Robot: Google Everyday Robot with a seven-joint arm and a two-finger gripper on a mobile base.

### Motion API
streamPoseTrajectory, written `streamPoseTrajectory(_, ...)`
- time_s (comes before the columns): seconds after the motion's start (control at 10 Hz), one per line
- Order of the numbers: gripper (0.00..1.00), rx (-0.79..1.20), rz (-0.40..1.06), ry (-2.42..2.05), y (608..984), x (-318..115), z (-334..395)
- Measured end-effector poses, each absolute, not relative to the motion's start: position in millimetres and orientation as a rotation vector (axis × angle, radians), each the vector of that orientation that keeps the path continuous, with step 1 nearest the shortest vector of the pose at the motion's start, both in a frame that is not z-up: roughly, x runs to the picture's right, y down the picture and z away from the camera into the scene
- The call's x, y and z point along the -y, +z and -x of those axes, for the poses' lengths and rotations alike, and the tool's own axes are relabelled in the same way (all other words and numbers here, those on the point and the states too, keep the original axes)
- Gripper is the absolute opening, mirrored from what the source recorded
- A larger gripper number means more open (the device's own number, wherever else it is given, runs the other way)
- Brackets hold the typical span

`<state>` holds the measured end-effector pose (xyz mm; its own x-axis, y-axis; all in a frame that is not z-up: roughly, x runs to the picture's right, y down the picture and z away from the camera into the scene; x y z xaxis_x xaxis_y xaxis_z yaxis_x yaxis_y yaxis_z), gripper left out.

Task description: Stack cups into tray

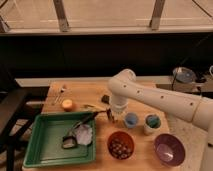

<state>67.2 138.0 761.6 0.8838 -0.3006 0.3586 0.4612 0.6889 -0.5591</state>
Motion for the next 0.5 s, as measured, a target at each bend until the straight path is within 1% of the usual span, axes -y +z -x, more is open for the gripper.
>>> streamPoseTrajectory(0.3,0.0,0.24,0.595,-0.375,717.5,-83.4,-97.0)
streamPoseTrajectory(0.5,0.0,0.219,0.546,-0.318,700.8,-57.7,-130.3)
